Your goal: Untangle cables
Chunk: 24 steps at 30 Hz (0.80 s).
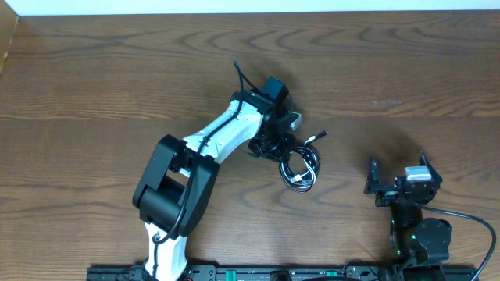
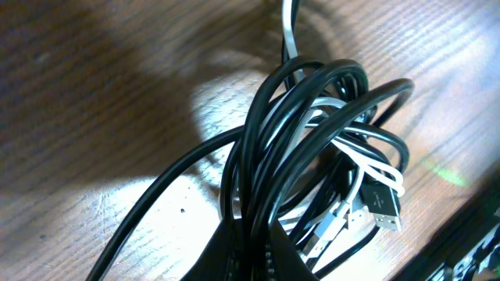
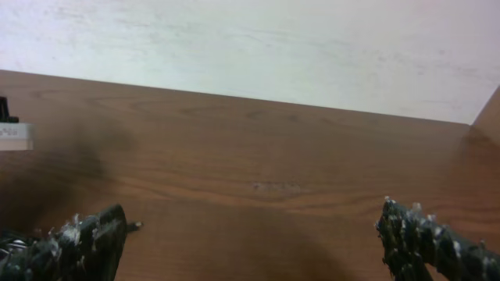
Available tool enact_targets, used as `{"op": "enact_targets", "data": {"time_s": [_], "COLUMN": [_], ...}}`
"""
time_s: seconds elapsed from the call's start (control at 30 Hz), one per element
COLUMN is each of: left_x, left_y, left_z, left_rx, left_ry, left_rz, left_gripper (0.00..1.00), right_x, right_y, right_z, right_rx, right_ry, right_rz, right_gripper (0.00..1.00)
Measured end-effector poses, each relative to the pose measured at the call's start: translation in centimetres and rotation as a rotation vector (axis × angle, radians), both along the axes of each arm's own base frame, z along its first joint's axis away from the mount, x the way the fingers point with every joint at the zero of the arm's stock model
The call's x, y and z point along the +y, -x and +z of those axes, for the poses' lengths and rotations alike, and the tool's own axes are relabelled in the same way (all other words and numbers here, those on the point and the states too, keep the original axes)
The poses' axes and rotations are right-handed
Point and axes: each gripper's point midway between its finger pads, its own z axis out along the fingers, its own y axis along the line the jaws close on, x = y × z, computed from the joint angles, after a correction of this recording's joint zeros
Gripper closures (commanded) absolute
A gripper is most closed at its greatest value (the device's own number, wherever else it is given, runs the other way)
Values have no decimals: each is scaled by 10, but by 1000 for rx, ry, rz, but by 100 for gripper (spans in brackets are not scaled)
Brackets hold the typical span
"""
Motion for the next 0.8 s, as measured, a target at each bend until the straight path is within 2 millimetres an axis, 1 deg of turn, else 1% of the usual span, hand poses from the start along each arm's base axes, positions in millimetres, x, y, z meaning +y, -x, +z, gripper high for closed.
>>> {"op": "enact_targets", "data": {"time_s": [0.1,0.23,0.37,0.5,0.7,0.8], "left_x": [-2,-3,-2,-2,-9,-15], "left_y": [-3,-10,-11,-6,2,7], "left_z": [12,36,52,61,67,68], "left_rx": [-52,-143,-192,-197,-175,-166], "left_ry": [31,58,75,92,146,158], "left_rz": [-39,-72,-92,-110,-135,-151], "left_gripper": [92,93,92,92,92,93], "right_x": [4,6,9,16,32,42], "right_y": [0,1,2,6,11,10], "right_z": [0,-3,-9,-12,7,6], "right_rx": [2,16,69,173,316,416], "right_ry": [-13,-60,-89,-103,-128,-144], "right_rz": [20,32,45,80,164,211], "right_gripper": [1,1,1,1,1,1]}}
